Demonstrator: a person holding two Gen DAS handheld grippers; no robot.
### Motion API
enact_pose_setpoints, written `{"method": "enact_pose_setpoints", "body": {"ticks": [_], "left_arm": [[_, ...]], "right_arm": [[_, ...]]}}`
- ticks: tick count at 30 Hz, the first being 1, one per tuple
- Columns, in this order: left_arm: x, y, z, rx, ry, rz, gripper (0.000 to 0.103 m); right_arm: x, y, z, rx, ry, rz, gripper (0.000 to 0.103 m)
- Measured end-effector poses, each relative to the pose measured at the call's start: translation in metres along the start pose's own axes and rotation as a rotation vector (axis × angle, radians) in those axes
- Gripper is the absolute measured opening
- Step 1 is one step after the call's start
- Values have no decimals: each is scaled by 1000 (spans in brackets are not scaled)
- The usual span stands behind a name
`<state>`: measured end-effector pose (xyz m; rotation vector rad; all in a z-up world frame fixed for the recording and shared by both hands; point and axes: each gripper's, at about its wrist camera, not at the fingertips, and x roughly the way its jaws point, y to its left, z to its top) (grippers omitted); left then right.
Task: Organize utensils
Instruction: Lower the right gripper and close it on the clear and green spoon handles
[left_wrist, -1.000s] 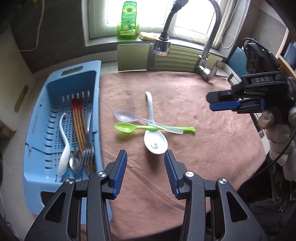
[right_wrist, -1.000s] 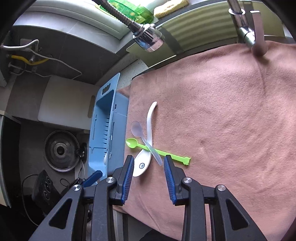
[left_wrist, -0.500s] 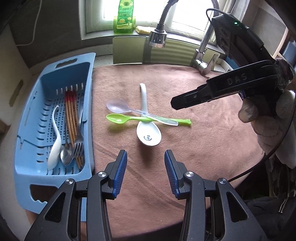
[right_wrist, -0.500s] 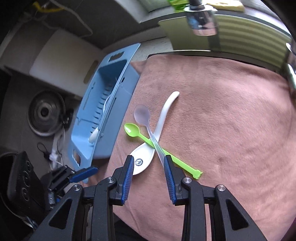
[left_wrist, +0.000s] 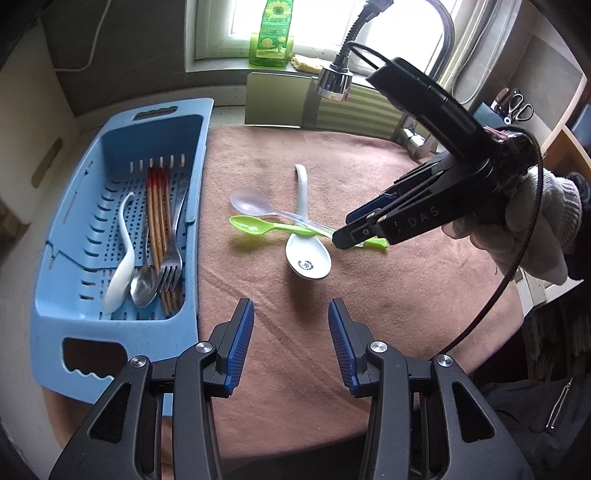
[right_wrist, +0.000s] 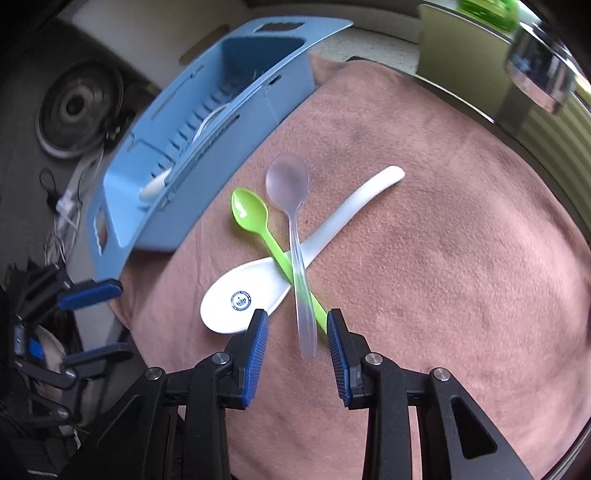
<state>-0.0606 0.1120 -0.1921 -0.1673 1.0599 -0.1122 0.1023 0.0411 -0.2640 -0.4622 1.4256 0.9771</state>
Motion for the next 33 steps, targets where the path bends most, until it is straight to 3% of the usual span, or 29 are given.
{"method": "enact_pose_setpoints", "body": {"ticks": [9,12,17,33], "left_arm": [[-1,0,-10,-64,9,25,41],[1,1,-13,-92,9,34,41],[3,4,-17,-133,9,45,41],[14,-4,-13,-137,18,35,41]], "right_arm": [[21,8,13,-186,88,-66,29],[22,9,18,-219,100,-62,19],[27,14,20,-292,134,-68,13],[11,-4,2,-325,97,-62,10]]}}
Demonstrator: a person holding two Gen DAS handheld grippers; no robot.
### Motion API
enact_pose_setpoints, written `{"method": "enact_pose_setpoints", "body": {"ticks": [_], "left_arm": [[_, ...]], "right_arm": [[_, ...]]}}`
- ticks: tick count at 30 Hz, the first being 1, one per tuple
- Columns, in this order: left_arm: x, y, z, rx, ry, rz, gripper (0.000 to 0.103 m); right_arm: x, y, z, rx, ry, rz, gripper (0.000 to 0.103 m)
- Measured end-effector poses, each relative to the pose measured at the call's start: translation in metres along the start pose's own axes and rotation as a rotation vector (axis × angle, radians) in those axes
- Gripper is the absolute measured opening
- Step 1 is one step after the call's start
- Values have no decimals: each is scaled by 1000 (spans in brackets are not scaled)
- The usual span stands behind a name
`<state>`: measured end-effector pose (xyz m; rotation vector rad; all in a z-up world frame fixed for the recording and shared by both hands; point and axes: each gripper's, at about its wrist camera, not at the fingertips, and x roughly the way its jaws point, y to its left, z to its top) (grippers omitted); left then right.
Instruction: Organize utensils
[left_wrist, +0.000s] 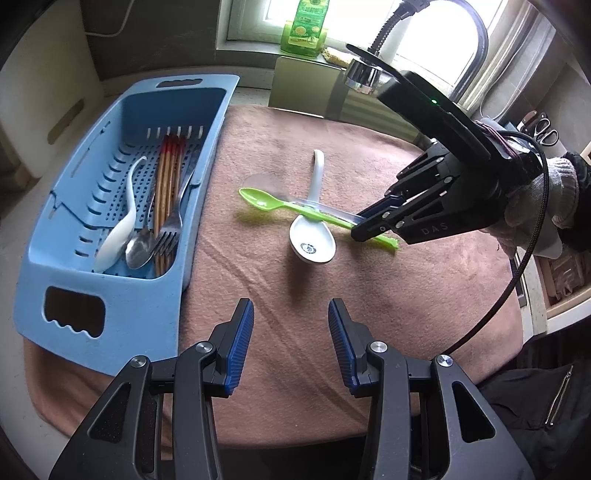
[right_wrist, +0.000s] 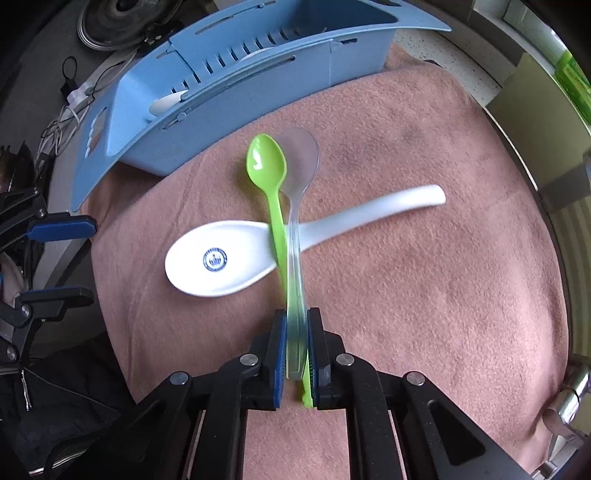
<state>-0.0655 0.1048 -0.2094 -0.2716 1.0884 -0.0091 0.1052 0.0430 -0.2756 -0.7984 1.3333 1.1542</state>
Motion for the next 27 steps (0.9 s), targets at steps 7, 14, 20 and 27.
{"method": "enact_pose_setpoints", "body": {"ticks": [7,14,20,27], "left_arm": [[7,-10,5,26,12,-14,41],[13,-19,8,49,26,-25,41],[16,-29,12,73,34,-34,41],[20,-42,20,134,45,-45,41]], "right_arm": [[-10,-19,-36,17,8,-2,9],[-16,-42,-73,33,29,-3,9],[-22,-62,-102,31,65,-19,9],[-42,-96,-124,153,18,-90,14]]}}
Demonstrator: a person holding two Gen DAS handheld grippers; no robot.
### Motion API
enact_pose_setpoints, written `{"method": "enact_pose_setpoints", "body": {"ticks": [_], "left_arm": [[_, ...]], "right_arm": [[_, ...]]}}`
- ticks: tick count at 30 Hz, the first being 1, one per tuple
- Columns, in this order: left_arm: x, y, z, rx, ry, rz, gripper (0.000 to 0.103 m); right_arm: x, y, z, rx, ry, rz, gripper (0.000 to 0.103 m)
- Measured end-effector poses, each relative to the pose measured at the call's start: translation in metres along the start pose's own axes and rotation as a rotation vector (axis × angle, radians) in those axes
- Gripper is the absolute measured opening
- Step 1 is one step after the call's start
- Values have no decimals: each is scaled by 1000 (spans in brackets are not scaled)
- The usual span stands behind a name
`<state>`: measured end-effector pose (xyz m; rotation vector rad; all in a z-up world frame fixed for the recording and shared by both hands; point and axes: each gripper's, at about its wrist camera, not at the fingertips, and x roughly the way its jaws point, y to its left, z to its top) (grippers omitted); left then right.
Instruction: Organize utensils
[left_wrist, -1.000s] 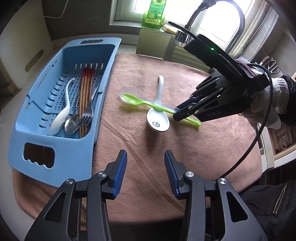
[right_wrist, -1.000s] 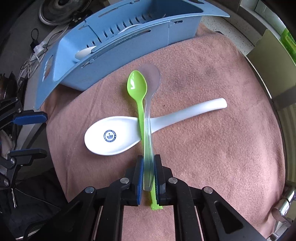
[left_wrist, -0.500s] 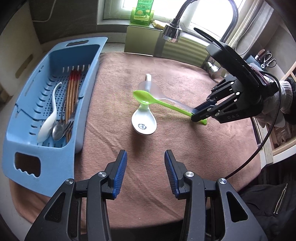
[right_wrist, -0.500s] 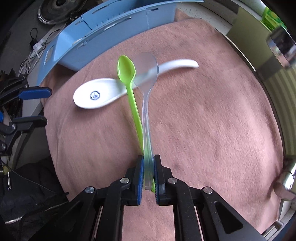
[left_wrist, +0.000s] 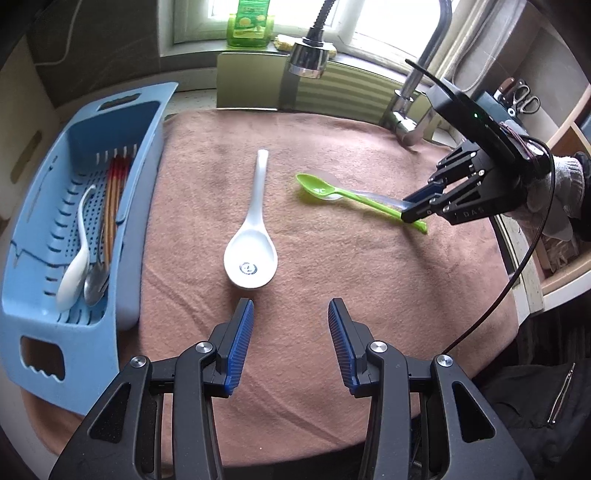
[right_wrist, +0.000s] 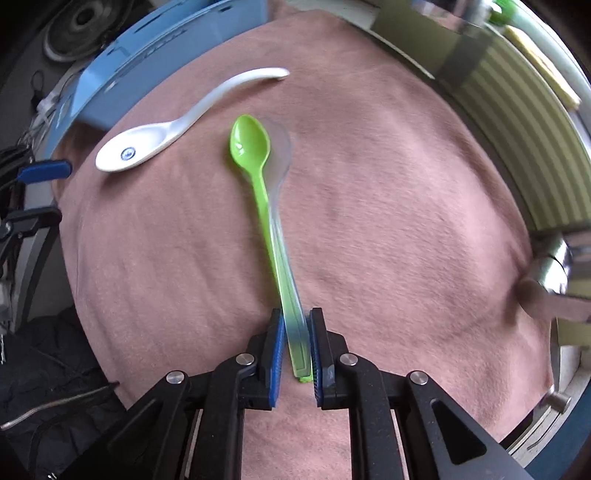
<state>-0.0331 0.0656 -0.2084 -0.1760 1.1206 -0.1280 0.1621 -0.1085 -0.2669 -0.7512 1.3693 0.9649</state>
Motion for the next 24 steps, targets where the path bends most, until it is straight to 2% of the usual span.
{"method": "enact_pose_setpoints", "body": {"ticks": [2,7,9,10,12,17,18,20,22,24], "left_arm": [[0,-2,3,20,3,1,41],[-3,0,8,48,6,5,41],[-7,3,12,49,7,-5,41],[-8,3,16,59,6,-7,41],[-10,1,29,107,6,10,41],[-4,-14,68,225,13,-17,41],[1,-19,78,257,18,-26,41],[13,-26,93,289,42,-58,41],[29,-35,107,321,74,-70,41],[44,-48,118,381,104,-65,40]], "right_arm": [[-10,-9,-5,48,-34,7,15],[-36,-17,-8,234,-138,180,19],[-43,-20,-12,313,-176,178,19],[-45,-25,-14,365,-190,206,19],[-47,-36,-24,502,-229,269,19],[-51,-22,-55,688,-314,356,18],[-49,-19,-58,708,-320,360,18],[-37,5,-60,747,-319,312,17],[-31,13,-60,779,-323,275,17],[-24,11,-69,836,-334,278,16]]}}
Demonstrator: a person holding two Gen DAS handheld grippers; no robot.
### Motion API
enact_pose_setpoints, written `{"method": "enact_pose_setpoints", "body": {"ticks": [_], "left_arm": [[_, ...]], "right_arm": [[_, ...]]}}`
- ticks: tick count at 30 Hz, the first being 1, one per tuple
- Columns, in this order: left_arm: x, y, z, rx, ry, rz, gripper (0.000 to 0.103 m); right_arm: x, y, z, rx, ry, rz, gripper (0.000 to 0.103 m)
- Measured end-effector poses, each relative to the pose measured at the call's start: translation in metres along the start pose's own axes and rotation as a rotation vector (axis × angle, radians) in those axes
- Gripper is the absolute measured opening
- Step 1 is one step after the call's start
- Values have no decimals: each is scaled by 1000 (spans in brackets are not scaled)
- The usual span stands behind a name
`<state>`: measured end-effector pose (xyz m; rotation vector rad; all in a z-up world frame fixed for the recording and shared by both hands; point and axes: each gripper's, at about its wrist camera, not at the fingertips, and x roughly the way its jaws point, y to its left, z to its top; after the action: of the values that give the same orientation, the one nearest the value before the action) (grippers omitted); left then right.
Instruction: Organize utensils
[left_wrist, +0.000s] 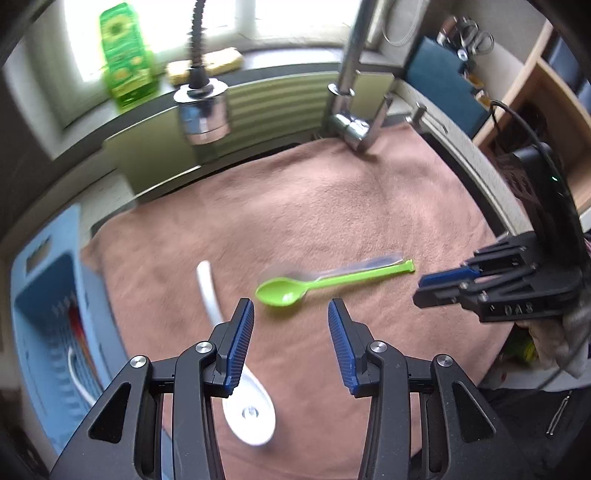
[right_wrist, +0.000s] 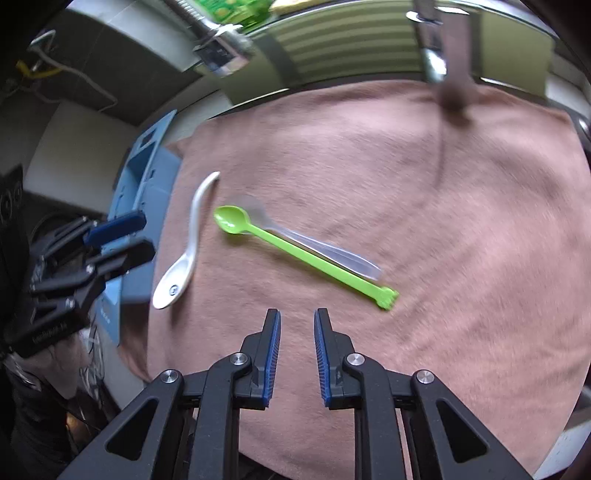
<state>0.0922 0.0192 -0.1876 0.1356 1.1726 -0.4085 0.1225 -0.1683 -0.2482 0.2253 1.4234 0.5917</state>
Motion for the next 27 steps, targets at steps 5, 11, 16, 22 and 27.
{"method": "enact_pose_setpoints", "body": {"ticks": [5,11,16,22,27], "left_arm": [[40,-20,30,135,79,46,21],[75,-25,47,239,156,114,11],[93,-20,58,253,205,122,11],[110,-15,52,260,262,115,11],[104,-13,39,240,270,74,11]], "right_arm": [[5,-16,-14,114,-56,-1,14],[14,-22,-18,184,-100,17,13],[21,-22,-18,197,-89,20,13],[27,-25,-11,211,-83,9,13],[25,-31,-7,209,-77,-13,13]]}}
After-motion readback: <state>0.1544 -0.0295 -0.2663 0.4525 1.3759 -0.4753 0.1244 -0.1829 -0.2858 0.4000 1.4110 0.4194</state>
